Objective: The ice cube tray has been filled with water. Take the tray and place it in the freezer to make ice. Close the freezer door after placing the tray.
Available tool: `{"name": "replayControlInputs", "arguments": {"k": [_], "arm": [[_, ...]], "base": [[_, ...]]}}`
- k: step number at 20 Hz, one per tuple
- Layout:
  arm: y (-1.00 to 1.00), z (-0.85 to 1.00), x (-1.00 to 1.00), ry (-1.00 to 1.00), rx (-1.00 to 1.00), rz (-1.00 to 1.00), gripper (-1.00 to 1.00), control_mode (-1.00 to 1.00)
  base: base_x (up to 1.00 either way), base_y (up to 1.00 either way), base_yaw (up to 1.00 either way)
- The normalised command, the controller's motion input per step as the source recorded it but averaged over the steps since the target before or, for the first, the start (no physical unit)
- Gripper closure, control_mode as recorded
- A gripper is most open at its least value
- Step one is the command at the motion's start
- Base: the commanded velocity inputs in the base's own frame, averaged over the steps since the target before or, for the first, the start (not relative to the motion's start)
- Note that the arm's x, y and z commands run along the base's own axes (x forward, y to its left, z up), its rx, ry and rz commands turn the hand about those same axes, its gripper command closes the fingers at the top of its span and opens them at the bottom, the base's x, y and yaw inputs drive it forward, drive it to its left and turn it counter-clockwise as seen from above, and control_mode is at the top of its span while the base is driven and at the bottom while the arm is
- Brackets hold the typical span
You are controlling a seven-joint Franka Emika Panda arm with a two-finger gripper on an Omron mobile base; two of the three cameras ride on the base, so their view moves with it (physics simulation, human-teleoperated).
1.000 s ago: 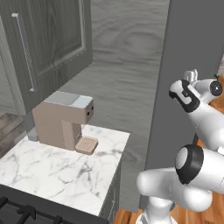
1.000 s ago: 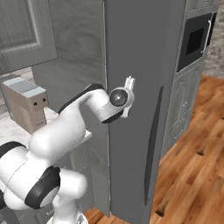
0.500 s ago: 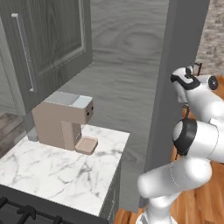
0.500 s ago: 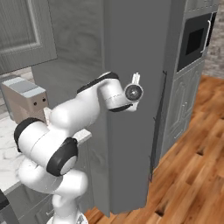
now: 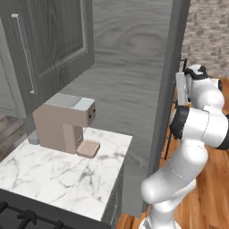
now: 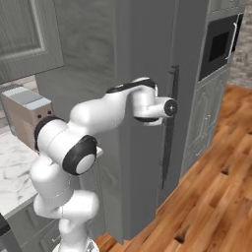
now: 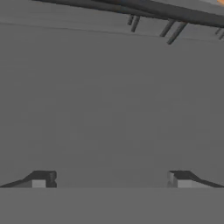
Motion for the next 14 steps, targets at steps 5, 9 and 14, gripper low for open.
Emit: {"name": "replayControlInputs", "arguments": {"k": [5, 9, 14], "arm": [[0.33, -0.28, 0.22, 0.0, 0.0, 0.41, -1.0, -1.0], [0.39, -0.29, 0.24, 0.0, 0.0, 0.37, -1.0, -1.0], [0.39, -0.27, 0.23, 0.0, 0.0, 0.35, -1.0, -1.0]], "base": [[0.0, 0.0, 0.0], [0.0, 0.0, 0.0], [0.0, 0.0, 0.0]]}}
